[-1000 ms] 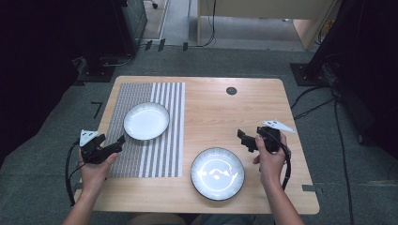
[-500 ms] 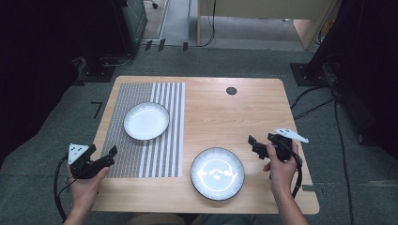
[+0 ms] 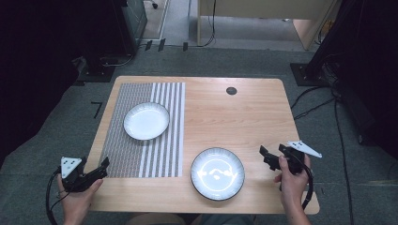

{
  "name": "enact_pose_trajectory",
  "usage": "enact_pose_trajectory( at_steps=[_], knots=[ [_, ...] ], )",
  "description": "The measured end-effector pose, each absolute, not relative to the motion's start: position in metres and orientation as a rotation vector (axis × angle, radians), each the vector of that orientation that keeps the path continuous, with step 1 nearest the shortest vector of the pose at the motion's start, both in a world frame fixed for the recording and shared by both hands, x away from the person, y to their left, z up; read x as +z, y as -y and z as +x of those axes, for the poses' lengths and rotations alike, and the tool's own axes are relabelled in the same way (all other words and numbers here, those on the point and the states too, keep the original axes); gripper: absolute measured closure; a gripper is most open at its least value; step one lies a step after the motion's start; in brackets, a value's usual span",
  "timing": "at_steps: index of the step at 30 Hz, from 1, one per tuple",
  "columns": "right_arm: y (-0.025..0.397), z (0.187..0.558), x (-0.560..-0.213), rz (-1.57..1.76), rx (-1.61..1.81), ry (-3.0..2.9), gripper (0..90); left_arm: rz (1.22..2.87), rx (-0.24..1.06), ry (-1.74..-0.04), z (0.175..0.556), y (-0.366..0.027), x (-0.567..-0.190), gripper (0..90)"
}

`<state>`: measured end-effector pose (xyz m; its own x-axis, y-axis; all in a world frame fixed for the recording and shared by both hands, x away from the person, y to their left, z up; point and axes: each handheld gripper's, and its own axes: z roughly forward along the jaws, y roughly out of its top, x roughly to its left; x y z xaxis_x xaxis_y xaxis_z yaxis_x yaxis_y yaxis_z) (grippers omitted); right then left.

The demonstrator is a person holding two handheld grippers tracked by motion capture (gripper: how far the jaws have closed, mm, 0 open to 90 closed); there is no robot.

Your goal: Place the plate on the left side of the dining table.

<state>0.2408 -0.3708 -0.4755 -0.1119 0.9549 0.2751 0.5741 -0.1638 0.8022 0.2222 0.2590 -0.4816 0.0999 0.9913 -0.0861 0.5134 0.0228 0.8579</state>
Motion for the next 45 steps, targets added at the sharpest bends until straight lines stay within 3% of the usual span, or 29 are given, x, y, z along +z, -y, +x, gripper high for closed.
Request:
enact_pose_trajectory(
  at_steps=[6, 25, 45],
  knots=[
    [0.387, 0.228, -0.484, 1.769, 1.169, -1.66, 15.9, 1.596, 0.749, -1.552, 0.216, -0.27, -0.492, 15.3],
    [0.424, 0.201, -0.517, 1.808, 1.005, -1.609, 16.6, 1.691, 0.85, -1.572, 0.203, -0.278, -0.512, 15.3],
    [0.407, 0.205, -0.525, 1.777, 0.772, -1.703, 13.9, 1.776, 0.833, -1.634, 0.213, -0.271, -0.52, 15.3]
  ],
)
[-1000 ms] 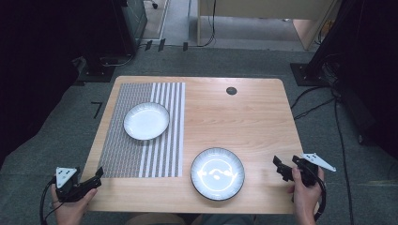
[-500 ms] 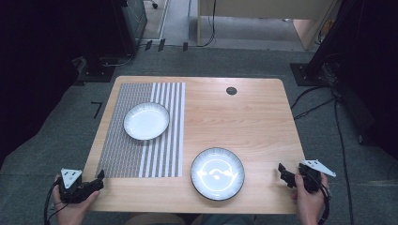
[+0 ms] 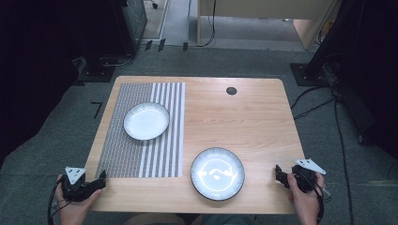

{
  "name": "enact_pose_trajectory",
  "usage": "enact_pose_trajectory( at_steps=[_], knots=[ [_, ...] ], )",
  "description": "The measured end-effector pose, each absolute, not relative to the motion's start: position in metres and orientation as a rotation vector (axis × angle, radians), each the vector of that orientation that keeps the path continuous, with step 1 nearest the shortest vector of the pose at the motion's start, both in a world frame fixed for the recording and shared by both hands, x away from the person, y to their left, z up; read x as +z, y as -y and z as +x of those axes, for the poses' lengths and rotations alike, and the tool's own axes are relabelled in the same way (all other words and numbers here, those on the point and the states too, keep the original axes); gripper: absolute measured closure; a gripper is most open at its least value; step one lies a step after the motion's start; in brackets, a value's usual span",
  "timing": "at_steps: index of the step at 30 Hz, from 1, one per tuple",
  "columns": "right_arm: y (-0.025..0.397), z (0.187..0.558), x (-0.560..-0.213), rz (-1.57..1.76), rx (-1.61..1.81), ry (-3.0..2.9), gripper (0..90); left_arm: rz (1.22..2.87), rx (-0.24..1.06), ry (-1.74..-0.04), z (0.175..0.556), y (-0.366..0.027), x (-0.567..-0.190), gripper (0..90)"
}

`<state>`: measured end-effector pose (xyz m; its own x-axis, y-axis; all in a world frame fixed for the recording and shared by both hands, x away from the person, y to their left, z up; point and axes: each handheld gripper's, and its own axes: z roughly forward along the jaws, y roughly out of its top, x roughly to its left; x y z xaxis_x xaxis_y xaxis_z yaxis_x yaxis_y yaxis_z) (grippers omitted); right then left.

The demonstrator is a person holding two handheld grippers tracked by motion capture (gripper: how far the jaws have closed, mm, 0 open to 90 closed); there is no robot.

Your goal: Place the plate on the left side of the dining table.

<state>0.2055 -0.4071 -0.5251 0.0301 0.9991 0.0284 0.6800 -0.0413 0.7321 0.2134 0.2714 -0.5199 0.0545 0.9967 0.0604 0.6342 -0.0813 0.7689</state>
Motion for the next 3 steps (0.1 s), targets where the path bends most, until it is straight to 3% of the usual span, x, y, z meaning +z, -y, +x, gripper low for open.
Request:
enact_pose_trajectory(
  at_steps=[3],
  knots=[
    [0.407, 0.2051, -0.5251, 1.778, 0.771, -1.702, 13.5, 1.769, 0.823, -1.635, 0.2139, -0.2722, -0.52, 15.2]
  ],
)
